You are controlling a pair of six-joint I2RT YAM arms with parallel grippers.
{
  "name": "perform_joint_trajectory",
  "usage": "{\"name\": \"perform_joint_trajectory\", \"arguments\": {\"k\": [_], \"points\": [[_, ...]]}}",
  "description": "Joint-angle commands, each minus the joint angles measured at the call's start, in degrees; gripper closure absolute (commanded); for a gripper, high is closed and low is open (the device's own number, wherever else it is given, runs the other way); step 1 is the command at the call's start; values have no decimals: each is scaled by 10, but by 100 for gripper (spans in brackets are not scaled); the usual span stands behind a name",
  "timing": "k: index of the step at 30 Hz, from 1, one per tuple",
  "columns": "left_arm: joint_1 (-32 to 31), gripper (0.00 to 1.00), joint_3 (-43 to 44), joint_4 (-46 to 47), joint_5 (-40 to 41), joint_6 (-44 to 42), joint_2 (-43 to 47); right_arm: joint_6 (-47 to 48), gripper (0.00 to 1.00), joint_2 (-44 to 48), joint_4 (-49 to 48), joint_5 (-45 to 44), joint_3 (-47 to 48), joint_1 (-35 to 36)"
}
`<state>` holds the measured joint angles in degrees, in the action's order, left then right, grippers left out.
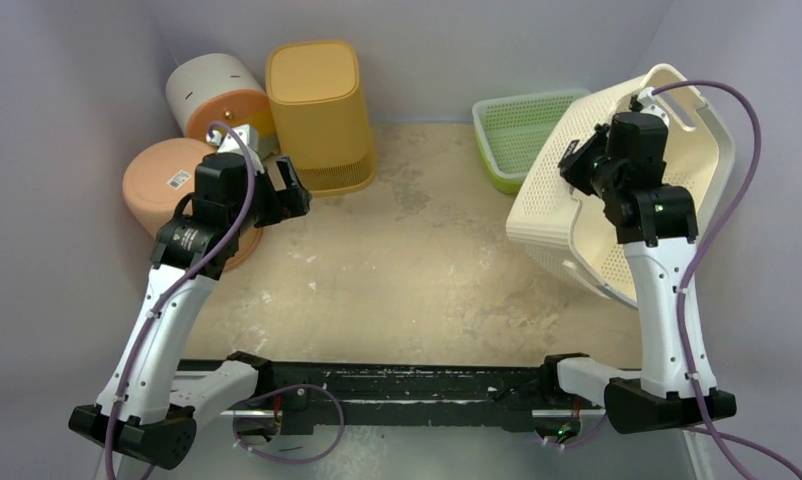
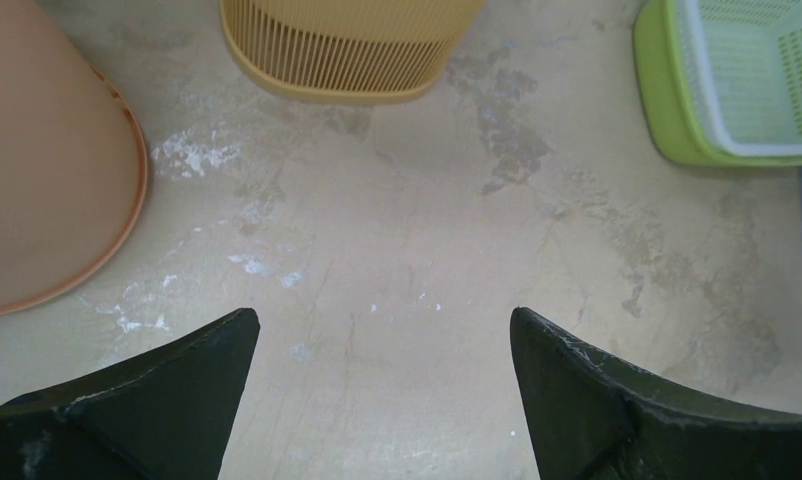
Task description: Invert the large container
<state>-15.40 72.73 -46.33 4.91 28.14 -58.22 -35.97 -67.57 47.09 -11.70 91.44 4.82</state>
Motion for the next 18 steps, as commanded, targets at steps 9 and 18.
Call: {"name": "perform_joint_trajectory", "arguments": {"k": [9,18], "points": [[1,7,176,-26,73,31,-19,-51,100,-67,-177,136,94,177],[1,7,241,-53,130,27,-18,-103,100,-146,-352,175,65,339]]}}
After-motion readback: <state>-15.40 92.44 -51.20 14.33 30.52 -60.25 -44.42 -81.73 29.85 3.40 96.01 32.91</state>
